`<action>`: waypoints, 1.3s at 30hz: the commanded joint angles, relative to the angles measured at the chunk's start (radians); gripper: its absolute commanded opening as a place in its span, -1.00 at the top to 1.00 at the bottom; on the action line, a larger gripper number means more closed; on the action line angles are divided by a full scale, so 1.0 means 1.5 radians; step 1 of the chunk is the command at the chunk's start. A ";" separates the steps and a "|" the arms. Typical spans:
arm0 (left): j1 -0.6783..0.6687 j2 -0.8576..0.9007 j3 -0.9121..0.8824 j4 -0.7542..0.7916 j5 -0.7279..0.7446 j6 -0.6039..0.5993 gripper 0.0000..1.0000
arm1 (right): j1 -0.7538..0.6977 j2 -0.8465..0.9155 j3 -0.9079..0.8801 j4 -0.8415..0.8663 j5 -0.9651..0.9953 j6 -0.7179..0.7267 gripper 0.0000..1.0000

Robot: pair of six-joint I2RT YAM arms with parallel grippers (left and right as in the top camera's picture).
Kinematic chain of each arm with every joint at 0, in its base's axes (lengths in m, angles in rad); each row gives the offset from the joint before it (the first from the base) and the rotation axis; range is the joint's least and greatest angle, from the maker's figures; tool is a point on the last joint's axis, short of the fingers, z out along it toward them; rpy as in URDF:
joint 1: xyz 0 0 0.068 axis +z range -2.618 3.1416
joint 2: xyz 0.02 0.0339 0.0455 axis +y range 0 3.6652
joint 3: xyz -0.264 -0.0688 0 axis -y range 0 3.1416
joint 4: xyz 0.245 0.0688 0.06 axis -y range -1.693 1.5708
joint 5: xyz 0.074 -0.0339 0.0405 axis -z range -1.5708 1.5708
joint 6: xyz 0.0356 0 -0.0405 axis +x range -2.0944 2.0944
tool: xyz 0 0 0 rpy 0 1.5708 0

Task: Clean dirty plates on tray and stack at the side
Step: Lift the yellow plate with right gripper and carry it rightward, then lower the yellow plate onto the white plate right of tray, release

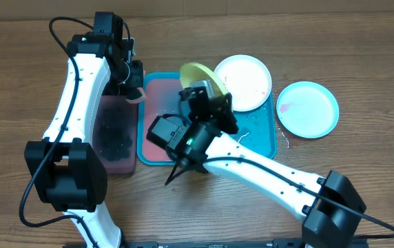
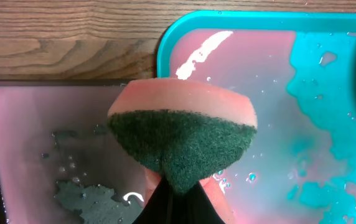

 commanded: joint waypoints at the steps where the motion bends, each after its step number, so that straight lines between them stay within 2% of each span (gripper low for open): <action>1: 0.004 -0.001 0.014 -0.006 -0.009 -0.007 0.92 | -0.056 -0.013 0.010 -0.005 -0.209 0.041 0.93; 3: 0.004 -0.001 0.014 -0.011 -0.009 -0.007 0.91 | -0.094 -0.023 0.010 0.001 -0.296 0.027 0.93; 11: 0.003 -0.001 0.014 -0.006 -0.009 -0.007 0.91 | -0.302 -0.102 0.010 0.092 -0.681 -0.129 0.93; 16: 0.003 -0.001 0.014 -0.008 -0.009 -0.007 0.92 | -0.472 -0.114 0.010 0.097 -0.841 -0.153 0.93; 21: 0.002 -0.001 0.014 -0.012 -0.009 -0.007 0.92 | -0.655 -0.102 0.007 0.072 -0.864 -0.154 0.93; 26: 0.002 -0.001 0.014 -0.009 -0.009 -0.007 0.91 | -0.768 -0.063 0.004 0.065 -0.854 -0.171 0.93; 32: 0.002 -0.001 0.014 -0.009 -0.009 -0.007 0.91 | -0.836 0.000 -0.034 0.083 -0.843 -0.171 0.93; 39: 0.002 -0.001 0.014 -0.009 -0.009 -0.007 0.92 | -0.851 0.019 -0.115 0.108 -0.822 -0.168 0.93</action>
